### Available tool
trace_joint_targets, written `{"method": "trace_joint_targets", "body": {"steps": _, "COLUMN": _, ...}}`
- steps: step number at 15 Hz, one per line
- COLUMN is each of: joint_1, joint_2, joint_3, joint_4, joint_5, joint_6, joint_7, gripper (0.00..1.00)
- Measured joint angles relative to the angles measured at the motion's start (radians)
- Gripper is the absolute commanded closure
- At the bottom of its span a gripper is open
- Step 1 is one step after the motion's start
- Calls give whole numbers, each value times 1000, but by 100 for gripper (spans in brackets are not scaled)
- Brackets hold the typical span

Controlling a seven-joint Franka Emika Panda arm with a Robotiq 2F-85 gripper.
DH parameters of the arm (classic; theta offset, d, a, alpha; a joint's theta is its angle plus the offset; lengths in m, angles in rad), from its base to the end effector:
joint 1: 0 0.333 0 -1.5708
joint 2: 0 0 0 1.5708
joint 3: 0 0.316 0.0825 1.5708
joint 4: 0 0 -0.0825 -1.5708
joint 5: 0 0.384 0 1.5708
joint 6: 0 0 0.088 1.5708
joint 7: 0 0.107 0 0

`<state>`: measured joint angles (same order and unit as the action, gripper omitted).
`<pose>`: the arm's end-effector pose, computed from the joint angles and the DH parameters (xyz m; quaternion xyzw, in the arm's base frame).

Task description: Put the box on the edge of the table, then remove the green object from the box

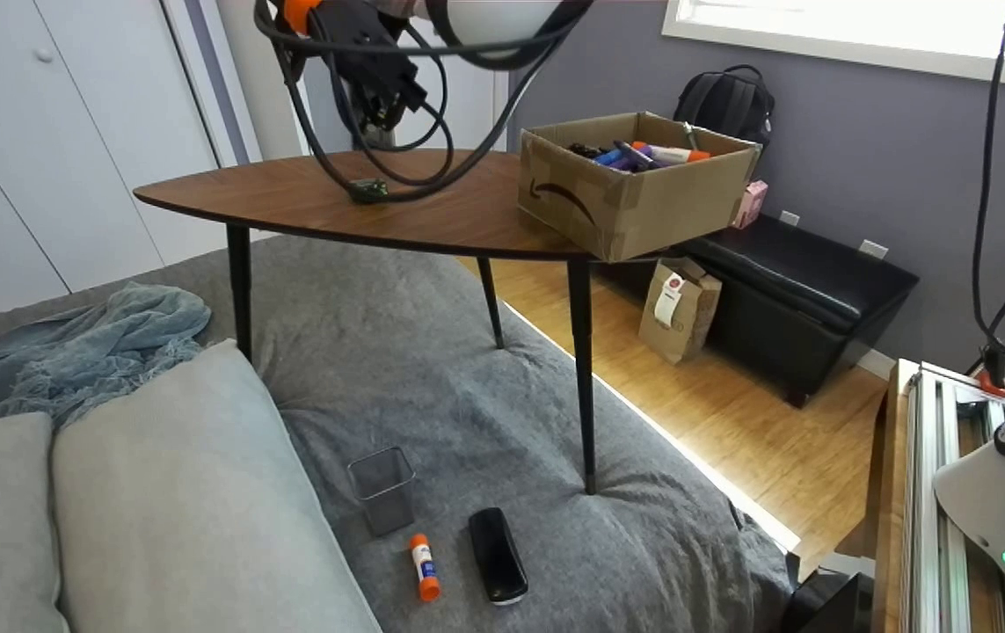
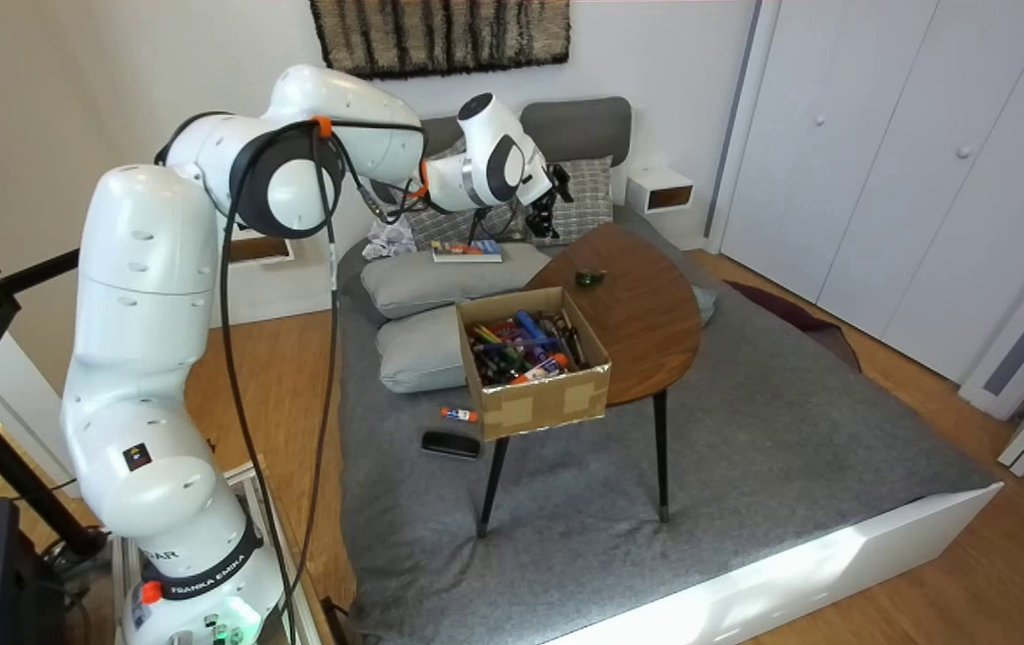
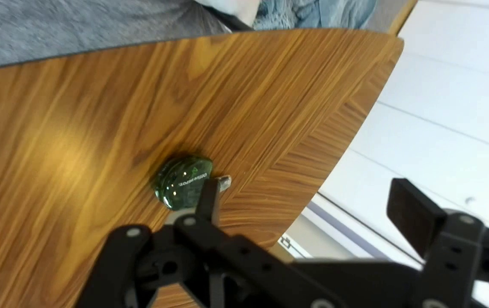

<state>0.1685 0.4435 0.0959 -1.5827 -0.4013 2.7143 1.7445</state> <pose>0.7000 0.1916 0.4607 -0.7722 0.5269 -0.2817 0.2163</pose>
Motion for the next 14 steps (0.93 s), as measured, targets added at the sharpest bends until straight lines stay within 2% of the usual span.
{"method": "trace_joint_targets", "body": {"steps": 2, "joint_1": -67, "joint_2": -78, "joint_3": 111, "joint_4": -30, "joint_5": 112, "joint_6": -122, "joint_7": -153, "gripper": 0}}
{"method": "trace_joint_targets", "body": {"steps": 3, "joint_1": -72, "joint_2": -119, "joint_3": 126, "joint_4": -40, "joint_5": 169, "joint_6": -200, "joint_7": -222, "gripper": 0}}
{"method": "trace_joint_targets", "body": {"steps": 6, "joint_1": -64, "joint_2": -234, "joint_3": 108, "joint_4": -63, "joint_5": 251, "joint_6": -438, "joint_7": -392, "gripper": 0}}
{"method": "trace_joint_targets", "body": {"steps": 9, "joint_1": -62, "joint_2": -332, "joint_3": 56, "joint_4": -102, "joint_5": 212, "joint_6": -606, "joint_7": -503, "gripper": 0}}
{"method": "trace_joint_targets", "body": {"steps": 12, "joint_1": -68, "joint_2": -408, "joint_3": 11, "joint_4": -162, "joint_5": 130, "joint_6": -677, "joint_7": -617, "gripper": 0}}
{"method": "trace_joint_targets", "body": {"steps": 14, "joint_1": -76, "joint_2": -431, "joint_3": -4, "joint_4": -208, "joint_5": 128, "joint_6": -660, "joint_7": -721, "gripper": 0}}
